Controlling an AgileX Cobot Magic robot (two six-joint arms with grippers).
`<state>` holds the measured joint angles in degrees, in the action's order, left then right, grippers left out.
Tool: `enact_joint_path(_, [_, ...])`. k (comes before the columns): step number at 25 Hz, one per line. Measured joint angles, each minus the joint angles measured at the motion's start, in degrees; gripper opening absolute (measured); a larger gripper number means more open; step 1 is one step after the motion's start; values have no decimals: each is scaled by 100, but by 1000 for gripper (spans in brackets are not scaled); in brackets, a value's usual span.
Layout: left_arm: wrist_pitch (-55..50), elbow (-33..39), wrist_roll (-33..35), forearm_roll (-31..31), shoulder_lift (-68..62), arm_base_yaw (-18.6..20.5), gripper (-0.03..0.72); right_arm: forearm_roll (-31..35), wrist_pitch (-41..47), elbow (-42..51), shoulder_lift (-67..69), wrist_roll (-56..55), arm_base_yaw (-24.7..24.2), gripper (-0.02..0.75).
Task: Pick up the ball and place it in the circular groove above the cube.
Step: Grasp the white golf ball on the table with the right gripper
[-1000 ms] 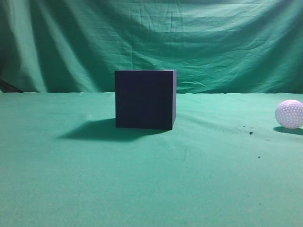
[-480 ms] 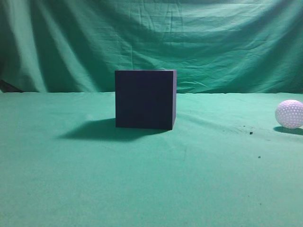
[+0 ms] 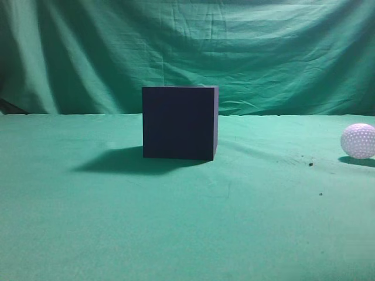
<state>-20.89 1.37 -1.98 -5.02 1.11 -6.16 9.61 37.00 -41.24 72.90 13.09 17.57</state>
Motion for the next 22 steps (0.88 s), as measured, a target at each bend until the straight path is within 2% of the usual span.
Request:
enact_joint_path(5, [0, 0, 0, 0, 0, 0, 0, -10, -21, -600, 1128, -26, 0, 456])
enact_joint_path(7, [0, 0, 0, 0, 0, 0, 0, -84, -46, -835, 1538, -169, 0, 537])
enact_joint_path(18, [0, 0, 0, 0, 0, 0, 0, -403, -100, -1379, 2611, -485, 0, 538])
enact_joint_path(22, [0, 0, 0, 0, 0, 0, 0, -548, -112, -1389, 2649, -691, 0, 311])
